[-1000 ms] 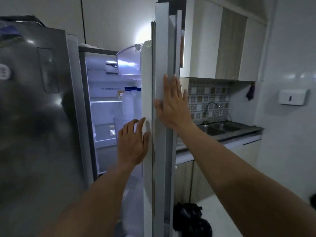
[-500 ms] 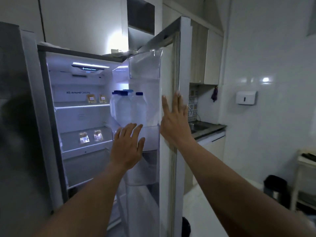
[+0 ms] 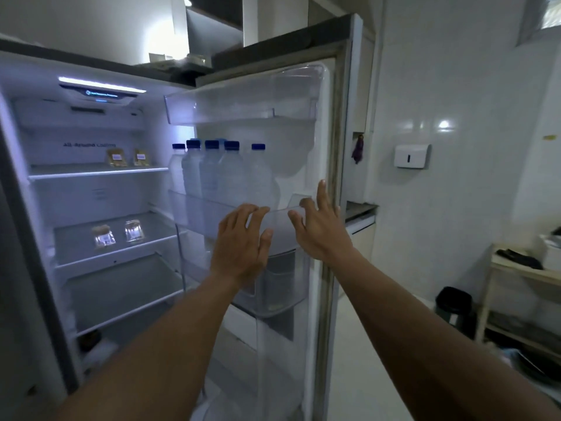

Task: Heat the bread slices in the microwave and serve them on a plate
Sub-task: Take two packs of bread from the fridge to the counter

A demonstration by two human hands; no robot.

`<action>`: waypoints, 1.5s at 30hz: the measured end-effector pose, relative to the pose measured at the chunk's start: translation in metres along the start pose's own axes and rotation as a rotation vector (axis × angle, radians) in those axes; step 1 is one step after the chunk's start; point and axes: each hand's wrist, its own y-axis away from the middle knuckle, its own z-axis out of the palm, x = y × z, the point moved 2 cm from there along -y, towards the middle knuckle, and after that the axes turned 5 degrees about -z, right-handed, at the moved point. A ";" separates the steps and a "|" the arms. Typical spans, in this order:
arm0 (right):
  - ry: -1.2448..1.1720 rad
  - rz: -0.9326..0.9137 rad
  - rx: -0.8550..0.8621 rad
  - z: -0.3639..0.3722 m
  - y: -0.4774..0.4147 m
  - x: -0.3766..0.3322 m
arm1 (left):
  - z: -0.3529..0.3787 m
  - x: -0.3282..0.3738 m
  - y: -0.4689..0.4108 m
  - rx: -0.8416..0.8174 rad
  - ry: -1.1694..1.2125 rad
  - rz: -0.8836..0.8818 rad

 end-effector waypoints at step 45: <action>0.133 0.026 -0.138 0.052 -0.116 0.192 | 0.208 -0.013 -0.106 -0.052 -0.353 -0.213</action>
